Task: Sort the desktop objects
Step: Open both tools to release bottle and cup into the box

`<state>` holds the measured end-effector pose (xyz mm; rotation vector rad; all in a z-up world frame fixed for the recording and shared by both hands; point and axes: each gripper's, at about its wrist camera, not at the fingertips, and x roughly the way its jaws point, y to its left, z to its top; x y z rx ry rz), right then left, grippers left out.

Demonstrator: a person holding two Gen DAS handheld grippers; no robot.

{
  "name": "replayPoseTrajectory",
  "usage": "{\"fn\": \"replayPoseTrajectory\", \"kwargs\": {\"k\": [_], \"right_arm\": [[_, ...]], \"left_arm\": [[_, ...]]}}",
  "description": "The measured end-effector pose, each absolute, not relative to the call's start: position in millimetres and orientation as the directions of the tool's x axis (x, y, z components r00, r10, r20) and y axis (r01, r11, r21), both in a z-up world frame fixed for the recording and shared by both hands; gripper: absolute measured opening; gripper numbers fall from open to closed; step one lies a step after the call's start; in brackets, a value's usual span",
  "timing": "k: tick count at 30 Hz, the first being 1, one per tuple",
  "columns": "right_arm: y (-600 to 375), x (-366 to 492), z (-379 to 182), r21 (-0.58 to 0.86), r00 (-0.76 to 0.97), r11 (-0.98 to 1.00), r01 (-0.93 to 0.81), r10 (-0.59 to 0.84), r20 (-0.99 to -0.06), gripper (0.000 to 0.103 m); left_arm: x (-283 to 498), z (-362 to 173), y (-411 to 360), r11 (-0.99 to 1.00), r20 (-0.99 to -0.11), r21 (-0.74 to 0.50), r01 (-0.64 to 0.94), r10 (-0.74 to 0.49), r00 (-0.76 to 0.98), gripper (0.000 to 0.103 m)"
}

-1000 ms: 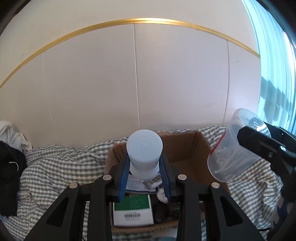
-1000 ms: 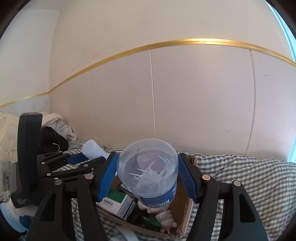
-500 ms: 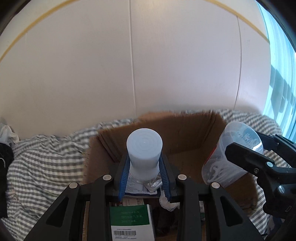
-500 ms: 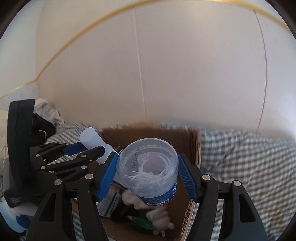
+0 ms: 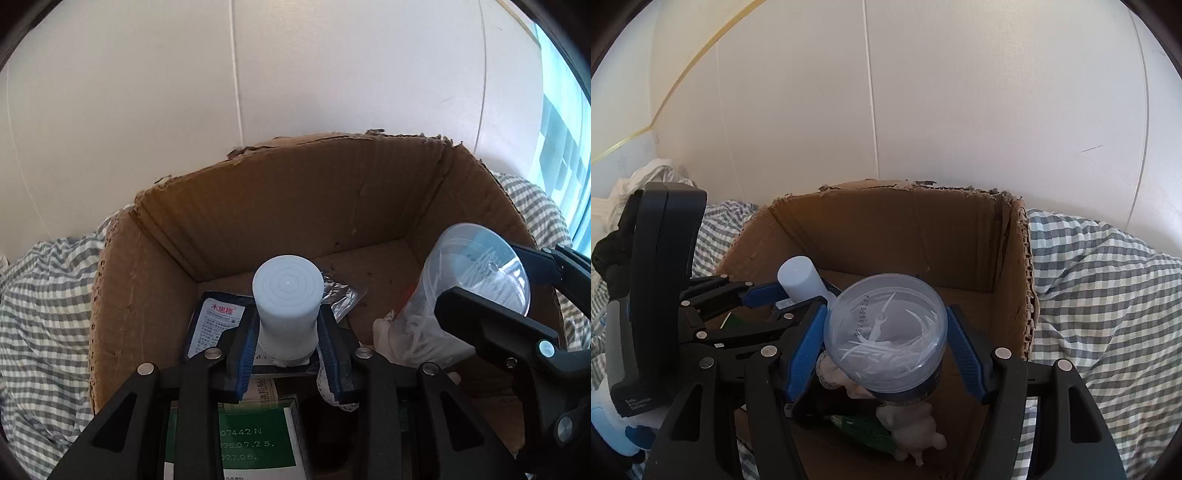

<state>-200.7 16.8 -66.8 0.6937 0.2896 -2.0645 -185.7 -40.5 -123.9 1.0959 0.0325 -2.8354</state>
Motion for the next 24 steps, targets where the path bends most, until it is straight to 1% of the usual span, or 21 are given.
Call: {"fn": "replayPoseTrajectory", "kwargs": {"k": [2, 3, 4, 5, 6, 7, 8, 9, 11, 13, 15, 16, 19, 24], "right_arm": [[19, -200, -67, 0.055, -0.442, -0.571, 0.819, -0.689, -0.574, 0.065], [21, -200, -66, 0.052, -0.449, -0.577, 0.815, -0.686, -0.572, 0.065], [23, -199, -65, 0.049, -0.457, -0.582, 0.812, -0.685, -0.568, 0.067], [27, -198, -62, 0.045, -0.473, -0.593, 0.804, -0.684, -0.556, 0.072], [30, -197, -58, 0.043, -0.485, -0.601, 0.798, -0.683, -0.547, 0.075], [35, -196, -53, 0.049, -0.496, -0.609, 0.792, -0.687, -0.531, 0.079], [40, -196, -48, 0.057, -0.503, -0.614, 0.787, -0.693, -0.516, 0.083], [43, -196, -44, 0.065, -0.508, -0.618, 0.784, -0.699, -0.504, 0.085], [46, -197, -36, 0.086, -0.525, -0.631, 0.771, -0.706, -0.475, 0.092], [55, -197, -33, 0.102, -0.538, -0.641, 0.761, -0.710, -0.455, 0.096], [67, -191, -24, 0.114, -0.556, -0.653, 0.748, -0.712, -0.429, 0.100], [71, -190, -20, 0.117, -0.564, -0.658, 0.744, -0.712, -0.419, 0.103], [80, -184, -6, 0.125, -0.590, -0.672, 0.730, -0.711, -0.381, 0.103], [95, -166, 8, 0.096, -0.619, -0.678, 0.729, -0.713, -0.329, 0.103]], "left_arm": [[-183, -123, -39, -0.994, -0.671, 0.016, 0.110, -0.092, -0.736, 0.037], [-181, -123, -38, -0.993, -0.669, 0.016, 0.115, -0.096, -0.737, 0.048], [-180, -122, -37, -0.992, -0.666, 0.017, 0.122, -0.102, -0.739, 0.054], [-180, -121, -36, -0.991, -0.659, 0.019, 0.135, -0.114, -0.744, 0.066], [-177, -119, -36, -0.989, -0.652, 0.020, 0.144, -0.122, -0.748, 0.074], [-174, -117, -34, -0.988, -0.645, 0.024, 0.152, -0.131, -0.753, 0.076], [-171, -114, -33, -0.987, -0.639, 0.033, 0.159, -0.143, -0.756, 0.081], [-167, -111, -31, -0.985, -0.630, 0.044, 0.169, -0.159, -0.761, 0.085], [-161, -104, -28, -0.981, -0.612, 0.049, 0.185, -0.176, -0.771, 0.091], [-158, -95, -30, -0.979, -0.597, 0.037, 0.199, -0.181, -0.782, 0.094], [-151, -87, -35, -0.977, -0.579, 0.018, 0.214, -0.185, -0.794, 0.103], [-150, -83, -39, -0.974, -0.569, 0.010, 0.224, -0.190, -0.800, 0.103], [-154, -70, -59, -0.967, -0.547, -0.006, 0.253, -0.209, -0.810, 0.103], [-140, -48, -59, -0.962, -0.508, -0.004, 0.272, -0.233, -0.829, 0.103]]}}
